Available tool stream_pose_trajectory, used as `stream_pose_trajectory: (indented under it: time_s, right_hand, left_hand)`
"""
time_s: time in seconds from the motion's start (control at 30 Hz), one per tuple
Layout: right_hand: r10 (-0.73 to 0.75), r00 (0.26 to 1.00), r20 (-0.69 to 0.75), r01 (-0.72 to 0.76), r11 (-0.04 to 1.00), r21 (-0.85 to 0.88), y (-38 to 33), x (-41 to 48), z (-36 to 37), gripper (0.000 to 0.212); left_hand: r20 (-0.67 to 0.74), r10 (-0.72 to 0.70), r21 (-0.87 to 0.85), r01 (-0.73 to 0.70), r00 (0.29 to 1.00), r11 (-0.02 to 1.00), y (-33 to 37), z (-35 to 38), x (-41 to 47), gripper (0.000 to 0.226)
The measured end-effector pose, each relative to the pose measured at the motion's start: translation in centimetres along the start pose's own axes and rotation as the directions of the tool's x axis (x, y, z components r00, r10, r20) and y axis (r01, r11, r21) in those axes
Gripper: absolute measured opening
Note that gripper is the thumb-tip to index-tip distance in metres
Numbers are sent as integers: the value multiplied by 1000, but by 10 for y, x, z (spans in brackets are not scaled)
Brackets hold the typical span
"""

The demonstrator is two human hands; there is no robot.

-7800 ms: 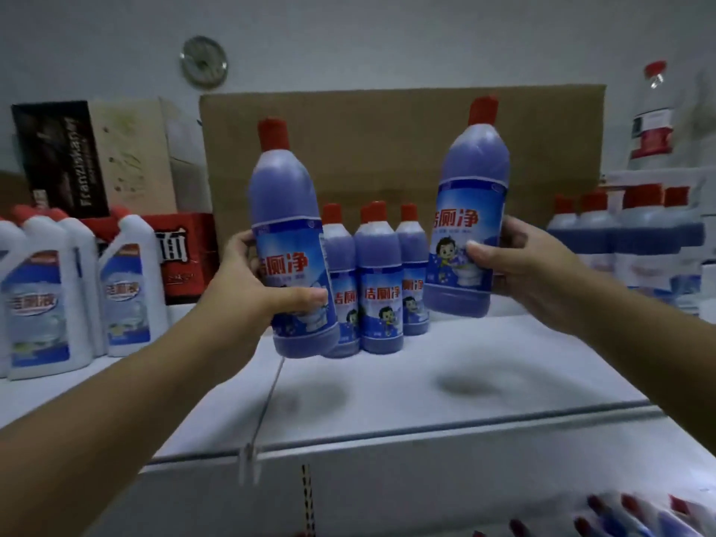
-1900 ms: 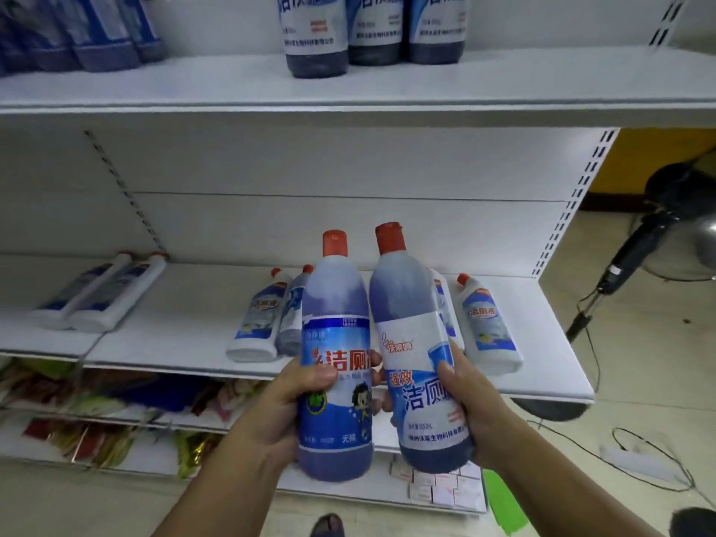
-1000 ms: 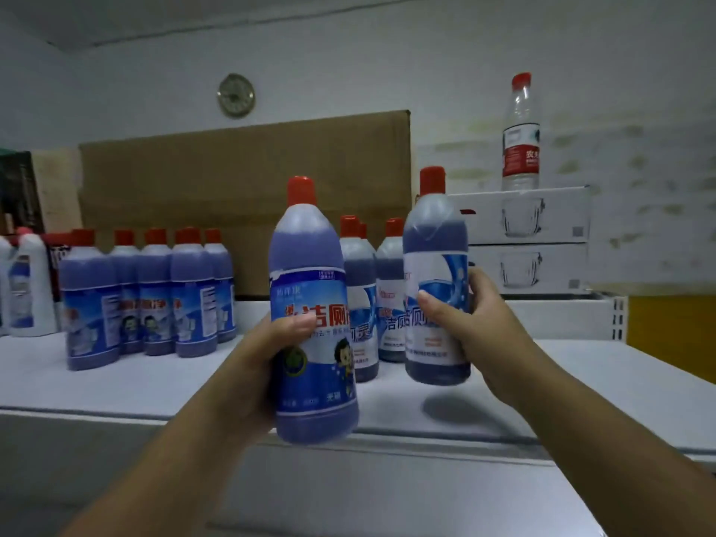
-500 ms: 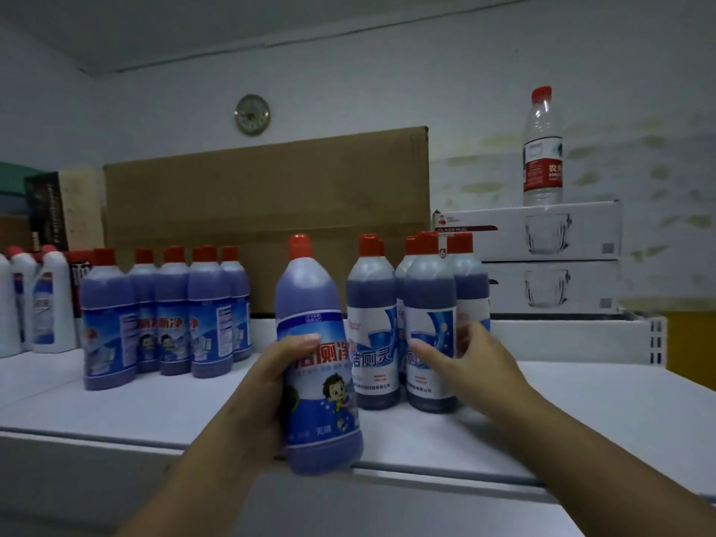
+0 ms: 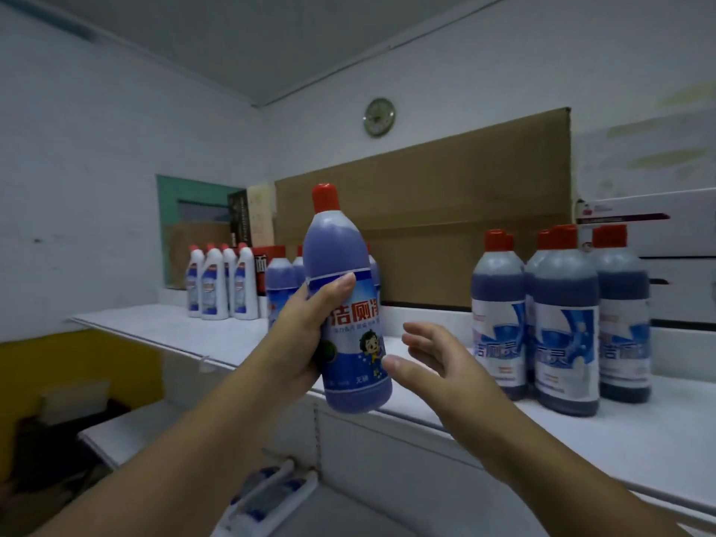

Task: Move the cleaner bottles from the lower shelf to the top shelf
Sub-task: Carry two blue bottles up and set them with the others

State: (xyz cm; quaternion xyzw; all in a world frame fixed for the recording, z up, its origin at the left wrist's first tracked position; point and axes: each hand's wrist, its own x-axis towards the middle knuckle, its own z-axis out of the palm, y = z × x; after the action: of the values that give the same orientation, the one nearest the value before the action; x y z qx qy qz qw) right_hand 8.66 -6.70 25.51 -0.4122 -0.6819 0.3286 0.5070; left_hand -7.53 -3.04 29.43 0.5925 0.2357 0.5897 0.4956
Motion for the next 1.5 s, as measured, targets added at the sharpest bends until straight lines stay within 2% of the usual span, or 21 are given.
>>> stream_pose_trajectory:
  time_s: [0.13,0.37,0.6,0.77,0.87,1.0,1.1,1.17,1.23,1.27,1.37,1.5]
  right_hand:
    - [-6,997,76,5,1000,15,-9,12,36,76]
    - [30,997,67,-30,999,-12,-1,50,101,87]
    - [8,1000,-6,-9,998,-68,3,106,168,72]
    - [47,995,-90,-58,991,-119,4,140,167,71]
    - [44,993,-113,-69,971,-230,5,158,153,66]
    - [71,997,-26,-74,850,-521,16,173,128,60]
    - [183,976,119,-19,612,-790,33,176,115,59]
    - [279,939,199,32,507,-861,48,178,111,61]
    - [326,911,250,64,488,-870,59,180,109,61]
    - [338,905,259,61,499,-864,61,181,108,60]
    - [397,878,268,30,512,-859,63,184,105,62]
    - [459,859,228,-26,484,-875,69,186,105,72]
  left_hand:
    - [-25,34,36,-33,999,999,18,-31,0,46]
    - [15,23,52,-24,1000,998,14,-105,21,55]
    - [35,61,76,-64,998,995,2,-185,67,67]
    - [50,58,89,-63,997,994,-5,-207,112,53]
    - [77,92,99,-100,993,990,-8,-207,137,41]
    - [52,133,123,-139,990,983,-15,-206,161,37]
    - [42,123,115,-127,992,985,-23,-205,173,35]
    - [48,127,147,-133,991,980,-31,-203,176,47]
    - [44,127,190,-133,991,973,-41,-201,178,65]
    - [43,129,210,-135,991,968,-47,-199,180,67]
    - [33,119,261,-123,992,957,-62,-193,186,54]
    - [84,105,296,-126,991,947,-77,-189,193,54]
